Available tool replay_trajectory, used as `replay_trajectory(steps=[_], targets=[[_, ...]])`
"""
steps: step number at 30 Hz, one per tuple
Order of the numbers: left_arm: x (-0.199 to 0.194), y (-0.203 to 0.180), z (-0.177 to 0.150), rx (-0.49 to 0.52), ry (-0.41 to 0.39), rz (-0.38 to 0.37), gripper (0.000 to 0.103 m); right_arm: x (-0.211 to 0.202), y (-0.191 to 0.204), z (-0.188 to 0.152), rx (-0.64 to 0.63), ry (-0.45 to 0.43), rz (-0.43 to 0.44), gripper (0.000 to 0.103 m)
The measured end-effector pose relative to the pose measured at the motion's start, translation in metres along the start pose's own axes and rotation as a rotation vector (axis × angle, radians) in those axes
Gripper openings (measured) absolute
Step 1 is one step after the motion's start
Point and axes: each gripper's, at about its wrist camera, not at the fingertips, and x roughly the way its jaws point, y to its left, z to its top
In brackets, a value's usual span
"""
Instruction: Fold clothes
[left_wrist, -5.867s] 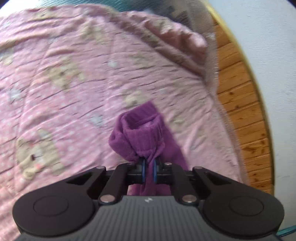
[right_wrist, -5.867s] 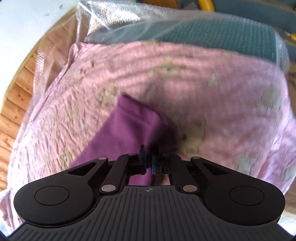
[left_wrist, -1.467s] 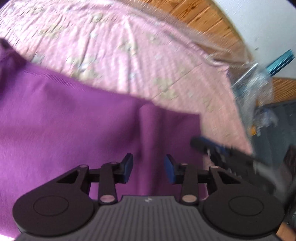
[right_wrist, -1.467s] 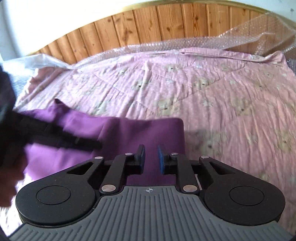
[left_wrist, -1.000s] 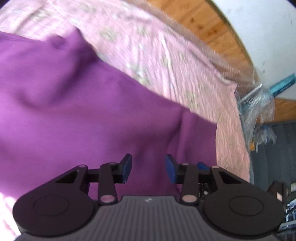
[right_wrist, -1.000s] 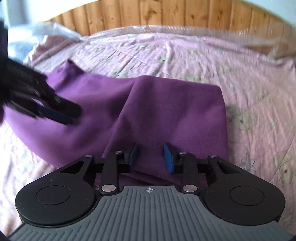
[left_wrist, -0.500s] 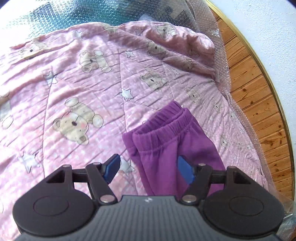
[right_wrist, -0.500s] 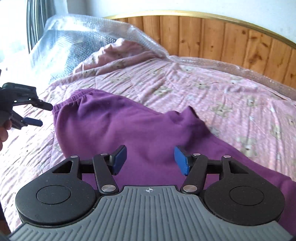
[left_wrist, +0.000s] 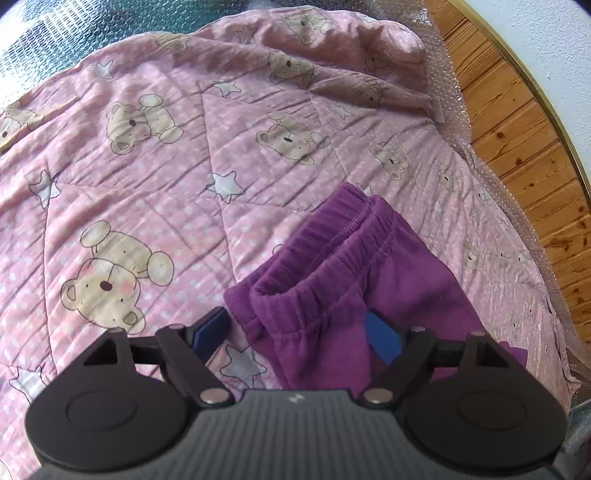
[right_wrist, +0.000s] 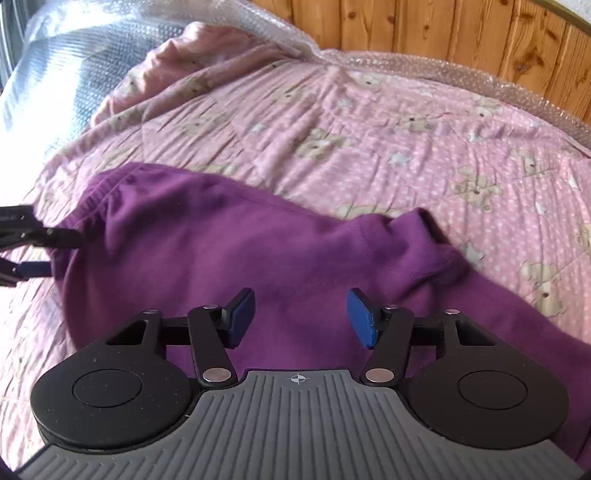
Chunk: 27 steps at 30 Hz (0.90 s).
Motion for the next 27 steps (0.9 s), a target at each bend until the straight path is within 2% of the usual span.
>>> replay_trajectory(steps=[1, 3, 4, 6, 7, 8, 10, 11, 13, 14, 16, 19, 20, 23, 24, 25, 26, 27], targets=[[0.001, -0.002, 0.001, 0.007, 0.005, 0.002, 0.086, 0.006, 0.007, -0.007, -0.035, 0.005, -0.009, 0.077], [0.003, -0.005, 0.003, 0.028, 0.017, 0.014, 0.087, 0.006, 0.023, -0.005, -0.071, 0.011, -0.04, 0.074], [0.004, -0.007, 0.003, 0.039, 0.023, 0.02, 0.087, 0.0, 0.029, 0.001, -0.052, -0.006, -0.022, 0.064], [0.006, -0.008, 0.004, 0.048, 0.03, 0.022, 0.087, -0.031, 0.054, 0.01, -0.092, -0.09, 0.069, 0.073], [0.006, -0.007, 0.004, 0.044, 0.032, 0.016, 0.088, -0.041, 0.074, 0.011, -0.165, -0.114, 0.113, 0.082], [0.006, -0.005, 0.006, 0.037, 0.034, 0.004, 0.09, -0.043, 0.097, 0.01, -0.255, -0.119, 0.164, 0.083], [0.006, -0.003, 0.007, 0.027, 0.041, -0.01, 0.09, -0.03, 0.135, 0.004, -0.404, -0.101, 0.207, 0.082], [0.006, -0.002, 0.007, 0.028, 0.044, -0.013, 0.09, -0.022, 0.153, 0.001, -0.475, -0.09, 0.221, 0.077], [0.006, -0.002, 0.008, 0.035, 0.052, -0.018, 0.09, 0.0, 0.175, -0.004, -0.565, -0.049, 0.185, 0.068], [0.006, -0.002, 0.009, 0.043, 0.058, -0.02, 0.09, 0.011, 0.18, -0.005, -0.588, -0.028, 0.159, 0.059], [0.005, 0.001, 0.01, 0.042, 0.066, -0.035, 0.09, 0.02, 0.179, -0.003, -0.58, -0.024, 0.15, 0.054], [0.003, 0.007, 0.01, 0.018, 0.072, -0.066, 0.089, 0.015, 0.164, 0.01, -0.499, -0.033, 0.135, 0.01], [0.002, 0.009, 0.01, 0.002, 0.072, -0.082, 0.089, 0.011, 0.157, 0.015, -0.459, -0.049, 0.136, 0.008], [0.002, 0.013, 0.008, -0.071, 0.074, -0.211, 0.088, 0.0, 0.144, 0.024, -0.375, -0.081, 0.149, 0.007], [0.006, 0.01, 0.006, -0.066, 0.079, -0.22, 0.084, -0.003, 0.141, 0.026, -0.35, -0.077, 0.165, 0.007], [0.009, 0.006, 0.005, -0.061, 0.085, -0.229, 0.064, -0.004, 0.141, 0.026, -0.34, -0.074, 0.179, 0.007], [0.013, 0.003, 0.004, -0.056, 0.09, -0.235, 0.028, -0.005, 0.141, 0.024, -0.341, -0.069, 0.191, 0.007], [0.016, 0.002, 0.003, -0.055, 0.092, -0.212, 0.013, -0.004, 0.141, 0.023, -0.343, -0.057, 0.21, 0.007]])
